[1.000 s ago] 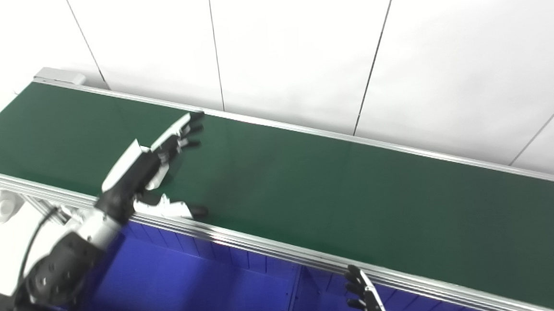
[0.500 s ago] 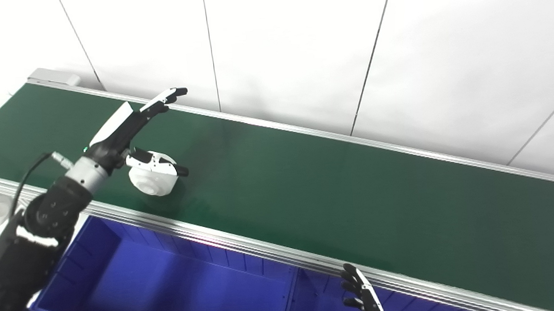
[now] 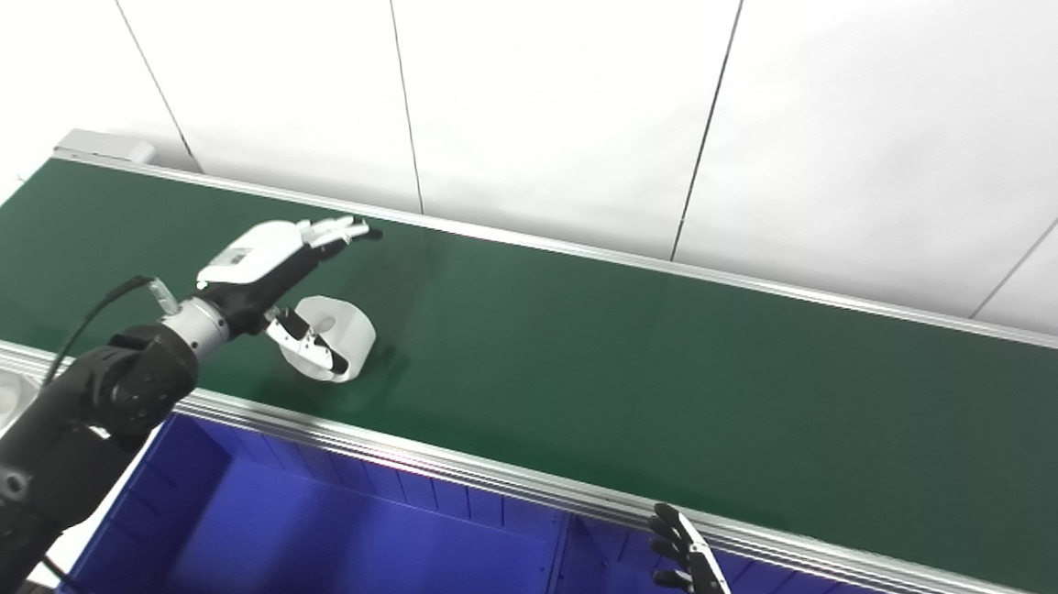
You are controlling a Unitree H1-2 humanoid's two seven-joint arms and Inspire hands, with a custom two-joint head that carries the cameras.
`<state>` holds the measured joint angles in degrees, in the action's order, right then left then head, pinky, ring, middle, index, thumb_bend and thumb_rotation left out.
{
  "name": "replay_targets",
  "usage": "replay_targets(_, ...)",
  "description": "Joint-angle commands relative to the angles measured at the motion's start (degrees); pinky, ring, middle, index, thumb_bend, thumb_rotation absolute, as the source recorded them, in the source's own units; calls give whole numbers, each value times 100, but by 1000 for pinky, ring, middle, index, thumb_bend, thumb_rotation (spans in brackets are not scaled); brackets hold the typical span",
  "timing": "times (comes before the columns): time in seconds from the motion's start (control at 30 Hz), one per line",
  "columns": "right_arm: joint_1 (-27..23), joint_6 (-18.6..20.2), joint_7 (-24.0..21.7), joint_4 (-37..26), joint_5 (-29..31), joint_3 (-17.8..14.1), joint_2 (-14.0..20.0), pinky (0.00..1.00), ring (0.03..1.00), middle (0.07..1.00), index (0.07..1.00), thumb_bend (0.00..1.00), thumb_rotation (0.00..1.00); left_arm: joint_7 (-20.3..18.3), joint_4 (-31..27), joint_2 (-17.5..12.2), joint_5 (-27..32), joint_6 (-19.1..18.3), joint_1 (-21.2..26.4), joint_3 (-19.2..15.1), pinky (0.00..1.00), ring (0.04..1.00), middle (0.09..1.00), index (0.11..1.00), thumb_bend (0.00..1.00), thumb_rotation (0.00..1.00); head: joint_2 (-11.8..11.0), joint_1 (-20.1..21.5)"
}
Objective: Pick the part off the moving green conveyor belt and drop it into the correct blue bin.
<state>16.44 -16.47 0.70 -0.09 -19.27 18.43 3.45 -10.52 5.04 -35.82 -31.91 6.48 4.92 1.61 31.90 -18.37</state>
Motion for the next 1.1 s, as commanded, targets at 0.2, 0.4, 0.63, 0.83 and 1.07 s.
replay_targets(0.2,-29,-327,44,-164,37,10,-60,695,818,852,887,682,200,-383,-90,-146,120,5,210,266,989,963,960,876,875,10,6,0)
replay_targets(0.4,-38,-361,51,-135,73,0,-67,694,816,850,887,682,204,56,234,124,127,310,248,281,658,743,782,767,663,0,28,10)
replay_targets(0.63,-15,-332,58,-159,58,3,-76,695,816,850,888,678,214,812,583,377,-67,790,327,264,450,418,488,542,497,0,68,4)
replay_targets(0.83,2,-321,28,-187,91,16,-76,700,818,852,892,668,223,797,376,352,-140,703,290,212,444,410,483,542,495,0,139,35)
replay_targets(1.07,88,-190,-11,-372,63,39,-74,706,821,856,895,661,227,810,-204,446,393,866,10,-79,467,426,483,532,497,0,336,437)
